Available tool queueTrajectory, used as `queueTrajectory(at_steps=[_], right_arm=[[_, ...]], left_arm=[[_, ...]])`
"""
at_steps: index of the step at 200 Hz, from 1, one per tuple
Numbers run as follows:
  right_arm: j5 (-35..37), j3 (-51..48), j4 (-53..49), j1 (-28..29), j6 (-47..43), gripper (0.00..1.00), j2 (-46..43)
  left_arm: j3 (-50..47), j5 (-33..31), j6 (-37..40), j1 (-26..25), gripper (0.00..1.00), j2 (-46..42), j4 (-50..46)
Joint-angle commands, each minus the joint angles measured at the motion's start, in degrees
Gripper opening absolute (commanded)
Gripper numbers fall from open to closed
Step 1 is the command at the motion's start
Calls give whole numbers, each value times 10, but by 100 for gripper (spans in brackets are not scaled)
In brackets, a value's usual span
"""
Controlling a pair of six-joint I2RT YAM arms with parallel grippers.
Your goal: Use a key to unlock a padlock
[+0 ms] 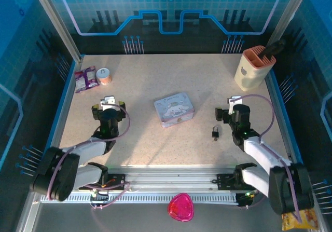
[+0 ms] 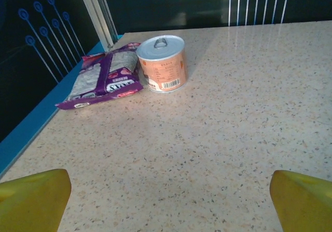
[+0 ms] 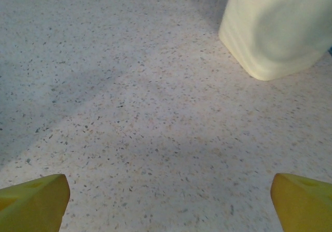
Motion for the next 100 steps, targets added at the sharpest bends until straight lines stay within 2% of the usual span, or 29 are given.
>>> queueTrajectory(at_steps=[1, 13, 27, 35, 47, 56, 64, 84, 100], right_arm=[[-49, -20, 177, -6, -35, 100, 61], [-71, -8, 182, -3, -47, 100, 80], [-96, -23, 259, -3, -65, 100, 101], [-105, -30, 289, -5, -69, 100, 109], [-125, -32, 324, -7, -78, 100, 129], [-141, -29, 340, -9, -81, 100, 148], [-158, -29, 368, -15, -78, 100, 177], [-174, -21, 463, -24, -76, 100, 275], [-160, 14, 348, -33, -55, 100, 250]], left_arm=[[-6, 82, 32, 15, 99, 42, 116], [-10, 108, 46, 23, 99, 68, 168], [-8, 118, 37, 27, 99, 84, 184], [-12, 166, 26, 39, 99, 91, 190], [-20, 224, 28, 52, 99, 141, 255], [-22, 223, 29, 55, 99, 200, 330], [-24, 187, 27, 58, 99, 239, 387], [12, 195, -1, 70, 99, 197, 249], [47, 177, -25, 83, 99, 192, 173]])
